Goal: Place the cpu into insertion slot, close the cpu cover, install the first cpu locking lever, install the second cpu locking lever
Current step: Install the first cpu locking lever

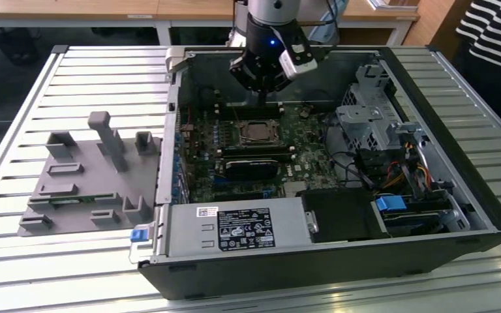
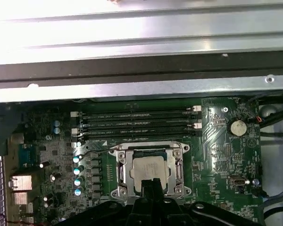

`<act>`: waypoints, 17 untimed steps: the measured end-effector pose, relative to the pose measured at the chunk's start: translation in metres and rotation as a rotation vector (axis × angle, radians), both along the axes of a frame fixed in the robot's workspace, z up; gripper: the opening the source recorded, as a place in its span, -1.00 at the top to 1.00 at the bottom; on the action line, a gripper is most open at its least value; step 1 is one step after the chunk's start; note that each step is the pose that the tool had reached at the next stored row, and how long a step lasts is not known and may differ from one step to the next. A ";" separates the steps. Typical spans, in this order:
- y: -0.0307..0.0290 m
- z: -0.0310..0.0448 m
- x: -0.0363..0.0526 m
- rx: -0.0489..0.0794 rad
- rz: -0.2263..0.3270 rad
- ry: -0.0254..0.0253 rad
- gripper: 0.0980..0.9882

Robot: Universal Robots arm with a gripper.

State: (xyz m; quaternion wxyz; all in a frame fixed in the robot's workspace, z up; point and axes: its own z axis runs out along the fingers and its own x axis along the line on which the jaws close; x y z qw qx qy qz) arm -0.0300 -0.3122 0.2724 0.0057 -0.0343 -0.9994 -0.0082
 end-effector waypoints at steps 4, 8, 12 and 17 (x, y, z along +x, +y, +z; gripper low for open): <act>0.0000 -0.0006 -0.0043 0.000 0.011 -0.0045 0.98; 0.0000 -0.0013 -0.0151 0.000 0.011 -0.0143 0.98; 0.0000 -0.0024 -0.0181 0.000 0.042 -0.0160 0.98; 0.0000 -0.0046 -0.0213 0.000 0.092 -0.0183 0.98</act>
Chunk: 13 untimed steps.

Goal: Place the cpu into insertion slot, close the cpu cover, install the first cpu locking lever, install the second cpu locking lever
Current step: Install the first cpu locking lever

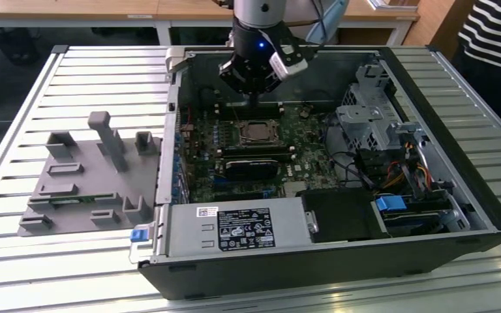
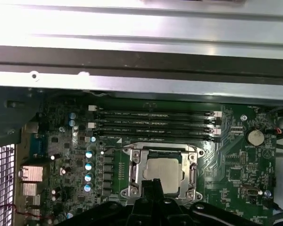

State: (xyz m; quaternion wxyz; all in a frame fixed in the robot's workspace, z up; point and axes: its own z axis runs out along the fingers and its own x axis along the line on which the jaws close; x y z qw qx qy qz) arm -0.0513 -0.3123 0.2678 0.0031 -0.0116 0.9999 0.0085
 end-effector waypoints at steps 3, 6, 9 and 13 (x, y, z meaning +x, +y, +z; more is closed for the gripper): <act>0.0000 -0.0016 -0.0080 0.000 0.000 -0.0076 0.98; 0.0000 -0.0025 -0.0163 0.000 0.000 -0.0145 0.98; 0.0003 -0.0028 -0.0225 0.000 0.000 -0.0183 0.98; 0.0012 -0.0035 -0.0315 0.000 -0.001 -0.0229 0.98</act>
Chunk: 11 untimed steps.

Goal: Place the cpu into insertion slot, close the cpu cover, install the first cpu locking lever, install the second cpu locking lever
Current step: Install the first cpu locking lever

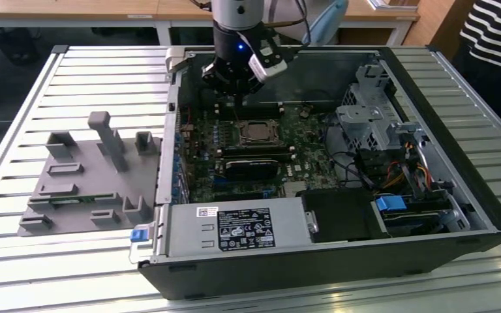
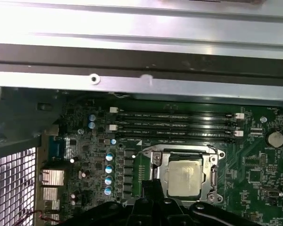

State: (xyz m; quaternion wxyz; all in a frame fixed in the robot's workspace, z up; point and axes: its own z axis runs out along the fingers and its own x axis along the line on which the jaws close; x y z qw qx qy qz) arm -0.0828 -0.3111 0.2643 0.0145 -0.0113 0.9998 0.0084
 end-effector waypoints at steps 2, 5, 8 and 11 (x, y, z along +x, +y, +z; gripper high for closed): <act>0.0005 -0.0004 -0.0045 0.000 0.000 -0.0012 0.98; 0.0014 -0.0012 -0.0108 0.000 0.000 -0.0026 0.98; 0.0024 -0.0021 -0.0155 0.000 0.000 -0.0031 0.98; 0.0044 -0.0032 -0.0192 0.000 0.000 -0.0031 0.98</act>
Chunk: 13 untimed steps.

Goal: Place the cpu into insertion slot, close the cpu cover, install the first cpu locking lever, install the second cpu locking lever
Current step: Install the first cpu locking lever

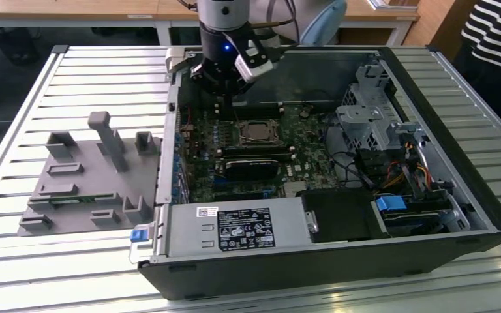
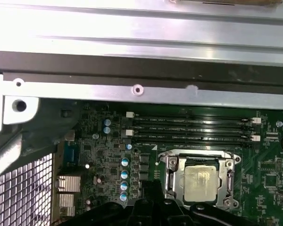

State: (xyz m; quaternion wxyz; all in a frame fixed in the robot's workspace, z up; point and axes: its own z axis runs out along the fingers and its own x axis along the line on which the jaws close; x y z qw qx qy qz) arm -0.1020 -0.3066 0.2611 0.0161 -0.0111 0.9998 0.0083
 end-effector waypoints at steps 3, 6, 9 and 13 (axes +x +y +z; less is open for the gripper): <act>0.0033 -0.0012 -0.0025 0.000 0.000 -0.0001 0.98; 0.0082 -0.0025 -0.0043 0.000 0.000 0.0000 0.98; 0.0145 -0.0041 -0.0054 0.000 -0.001 -0.0001 0.98; 0.0194 -0.0057 -0.0062 0.000 -0.003 -0.0001 0.98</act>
